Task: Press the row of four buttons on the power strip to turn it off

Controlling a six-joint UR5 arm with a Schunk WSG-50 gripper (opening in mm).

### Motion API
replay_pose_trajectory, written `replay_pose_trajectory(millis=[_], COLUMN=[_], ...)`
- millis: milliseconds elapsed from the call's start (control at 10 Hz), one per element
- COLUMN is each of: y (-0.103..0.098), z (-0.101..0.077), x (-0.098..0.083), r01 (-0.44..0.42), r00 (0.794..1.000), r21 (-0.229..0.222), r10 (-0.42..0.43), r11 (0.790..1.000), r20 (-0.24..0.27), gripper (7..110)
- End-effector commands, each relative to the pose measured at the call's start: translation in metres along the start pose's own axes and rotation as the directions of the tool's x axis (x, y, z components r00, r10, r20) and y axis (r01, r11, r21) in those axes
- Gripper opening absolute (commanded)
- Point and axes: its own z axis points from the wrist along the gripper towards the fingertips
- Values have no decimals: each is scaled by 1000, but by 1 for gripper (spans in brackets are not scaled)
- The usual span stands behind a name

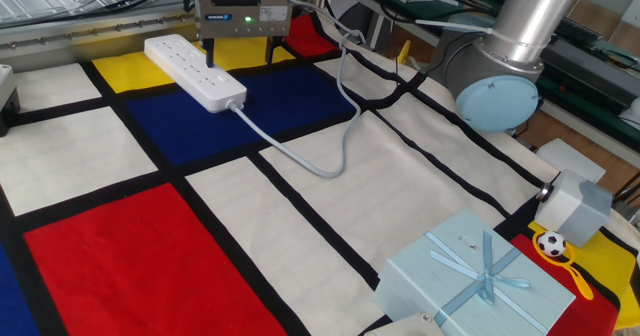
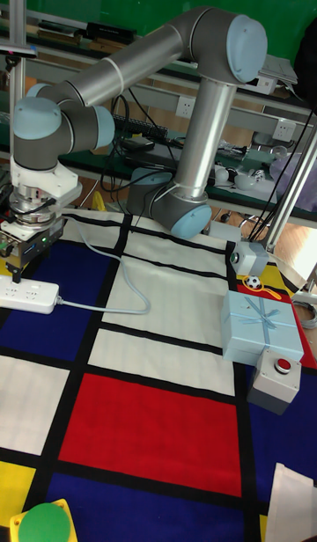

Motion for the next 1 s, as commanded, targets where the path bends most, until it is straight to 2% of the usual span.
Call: replay_pose_trajectory(millis=[0, 600, 900], y=[-7, -9, -5], z=[-1, 3, 3], x=[1, -4, -6], r01=[-13, -19, -18], r00=[1000, 1000, 1000], r21=[29, 35, 22], r10=[13, 18, 18], r11=[1000, 999, 1000], r20=[1, 16, 23], gripper=[22, 22, 22])
